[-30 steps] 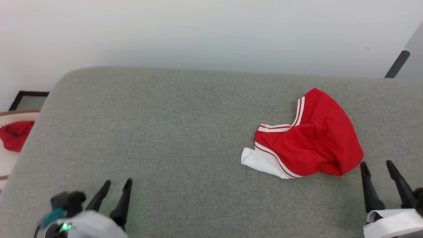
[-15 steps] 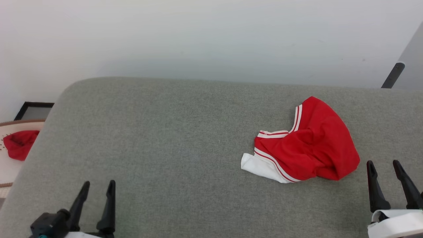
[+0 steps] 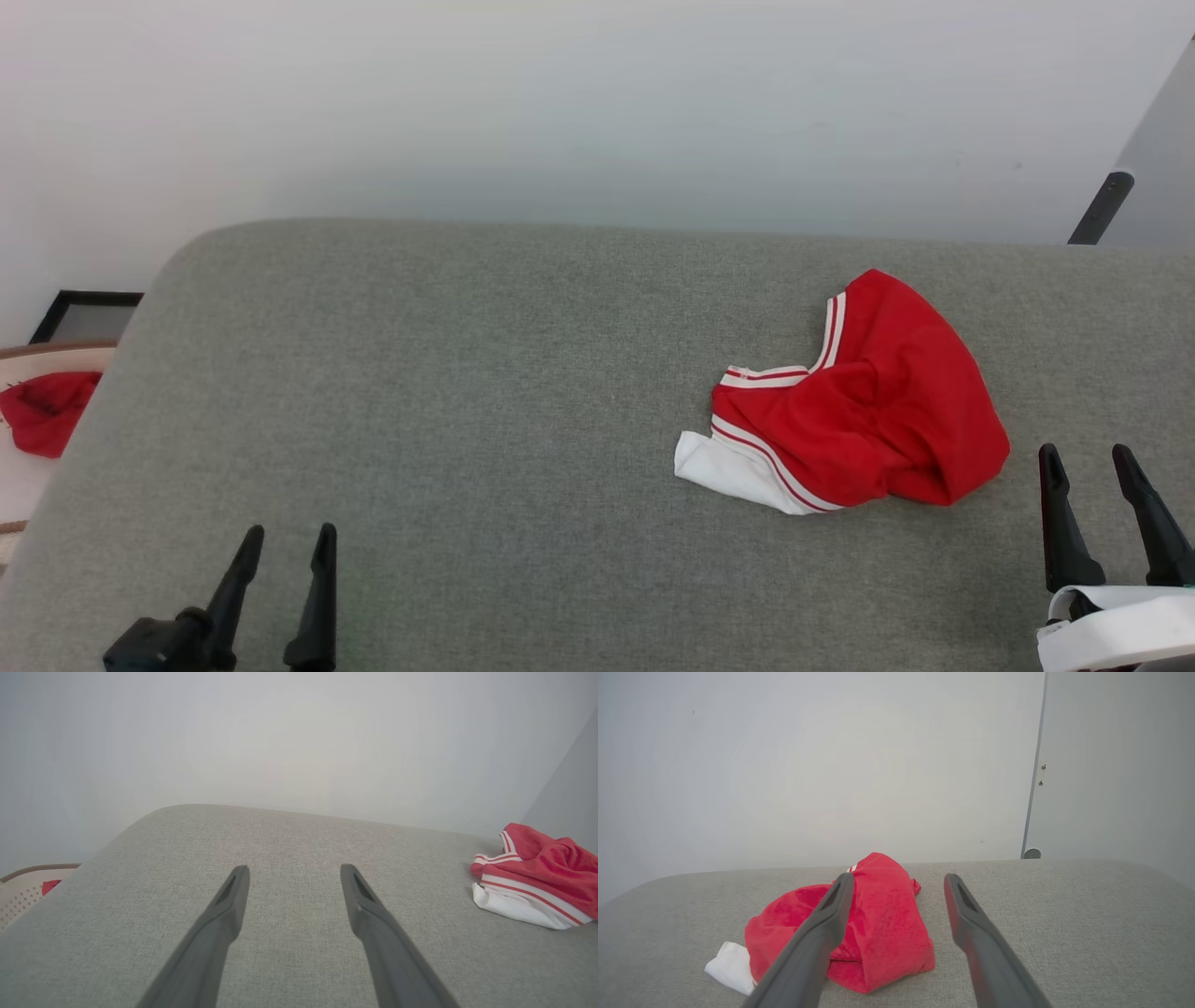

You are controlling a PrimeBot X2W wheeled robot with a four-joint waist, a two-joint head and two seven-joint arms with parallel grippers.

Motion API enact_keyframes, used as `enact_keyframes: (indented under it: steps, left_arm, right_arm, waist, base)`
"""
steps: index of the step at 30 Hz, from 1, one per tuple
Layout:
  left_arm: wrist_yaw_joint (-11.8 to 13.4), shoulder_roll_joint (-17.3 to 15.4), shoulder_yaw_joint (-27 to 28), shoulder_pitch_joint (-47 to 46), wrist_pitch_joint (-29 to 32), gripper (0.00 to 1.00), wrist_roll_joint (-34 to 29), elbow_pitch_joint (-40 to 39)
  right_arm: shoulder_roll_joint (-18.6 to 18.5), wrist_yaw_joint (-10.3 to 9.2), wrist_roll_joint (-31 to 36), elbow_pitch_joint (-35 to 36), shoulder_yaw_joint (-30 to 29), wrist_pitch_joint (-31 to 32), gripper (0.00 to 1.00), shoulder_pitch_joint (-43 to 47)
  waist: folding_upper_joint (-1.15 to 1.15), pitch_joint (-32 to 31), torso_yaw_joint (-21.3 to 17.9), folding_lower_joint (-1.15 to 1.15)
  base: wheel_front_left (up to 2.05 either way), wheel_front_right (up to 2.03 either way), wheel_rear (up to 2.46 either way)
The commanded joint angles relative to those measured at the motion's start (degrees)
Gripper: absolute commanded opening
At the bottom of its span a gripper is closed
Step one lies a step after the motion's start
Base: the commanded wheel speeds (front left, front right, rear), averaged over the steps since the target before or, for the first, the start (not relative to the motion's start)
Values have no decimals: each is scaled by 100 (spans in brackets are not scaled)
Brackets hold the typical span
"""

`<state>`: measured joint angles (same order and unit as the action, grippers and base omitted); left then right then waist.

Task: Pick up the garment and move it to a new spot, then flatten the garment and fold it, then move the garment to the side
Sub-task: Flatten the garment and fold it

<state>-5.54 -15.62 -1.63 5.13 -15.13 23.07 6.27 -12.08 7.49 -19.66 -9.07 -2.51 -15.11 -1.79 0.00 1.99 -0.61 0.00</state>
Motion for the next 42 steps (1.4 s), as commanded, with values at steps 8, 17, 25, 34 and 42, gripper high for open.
enact_keyframes:
  steps: [8,17,25,34,42]
  left_arm:
    - [-109,93,98,-66,-2,100,-211,10]
    - [-168,65,-4,-370,-2,100,-191,-15]
    - [-197,-592,-1000,-1884,1423,100,257,206]
    - [-191,-1164,-2893,-3828,4864,100,2443,748]
    - [-192,-876,-3573,-4879,5928,100,3385,1341]
  right_arm:
    - [41,0,31,51,-33,-5,100,-40]
    - [92,0,16,66,71,-5,100,-236]
    - [205,0,-51,129,52,-5,100,-502]
    - [323,0,-85,81,38,-5,100,-736]
    - [464,0,-91,72,112,-5,100,-887]
  waist:
    - [0,69,-24,0]
    - [0,228,-174,0]
    - [0,613,-429,0]
    - [0,1014,-778,0]
    - [0,1302,-1118,0]
  base:
    - [0,0,0]
    - [0,0,0]
    - [0,0,0]
    - [0,0,0]
    - [0,0,0]
